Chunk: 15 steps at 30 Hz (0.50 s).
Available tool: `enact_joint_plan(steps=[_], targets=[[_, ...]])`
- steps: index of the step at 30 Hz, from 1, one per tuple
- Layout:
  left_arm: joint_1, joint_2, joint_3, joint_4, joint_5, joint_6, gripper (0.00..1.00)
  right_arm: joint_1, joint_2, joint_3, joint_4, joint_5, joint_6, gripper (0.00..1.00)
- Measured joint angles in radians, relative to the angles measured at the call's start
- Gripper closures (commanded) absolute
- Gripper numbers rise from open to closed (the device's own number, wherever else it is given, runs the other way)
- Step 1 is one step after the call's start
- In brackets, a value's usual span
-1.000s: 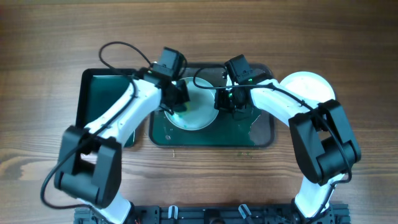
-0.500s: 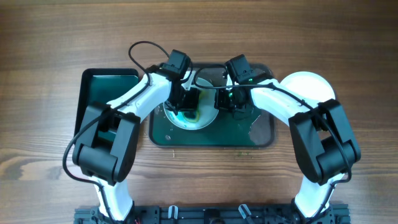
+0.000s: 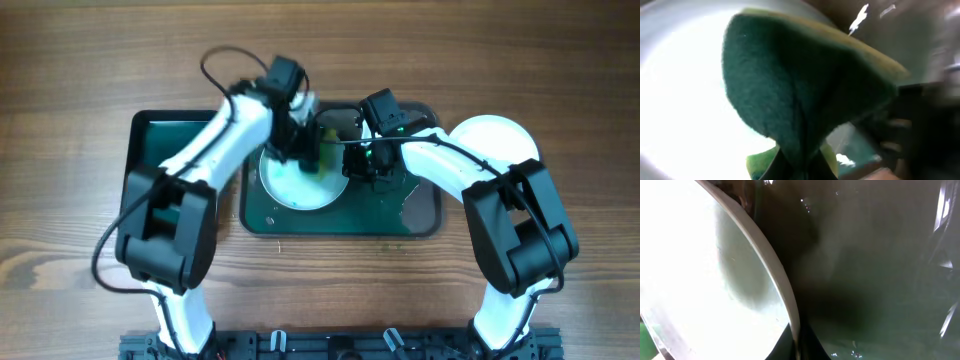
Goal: Clean dirty plates on tray and stack at the side
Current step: 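Grip the top plate with the right gripper and scrub it with the sponge, then carry the plate with the right gripper onto the side stack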
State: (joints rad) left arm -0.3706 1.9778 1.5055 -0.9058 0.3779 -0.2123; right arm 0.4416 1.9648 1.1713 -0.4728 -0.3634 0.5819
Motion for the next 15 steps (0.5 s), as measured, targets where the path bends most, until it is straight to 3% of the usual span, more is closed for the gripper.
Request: enact_joint_plan(steps=[3, 5, 10, 15], targets=[[0.084, -0.054, 0.158, -0.099, 0.007, -0.010, 0.96, 0.000, -0.011, 0.000, -0.031, 0.021, -0.011, 0.96], [0.167, -0.158, 0.213, -0.143, -0.076, -0.051, 0.96, 0.006, -0.054, -0.001, -0.102, 0.116, -0.039, 0.96], [0.248, -0.248, 0.231, -0.265, -0.280, -0.100, 0.96, 0.187, -0.364, -0.004, -0.264, 0.717, -0.114, 0.96], [0.248, -0.236, 0.228, -0.269, -0.307, -0.106, 0.96, 0.431, -0.409, -0.004, -0.353, 1.281, -0.135, 0.96]])
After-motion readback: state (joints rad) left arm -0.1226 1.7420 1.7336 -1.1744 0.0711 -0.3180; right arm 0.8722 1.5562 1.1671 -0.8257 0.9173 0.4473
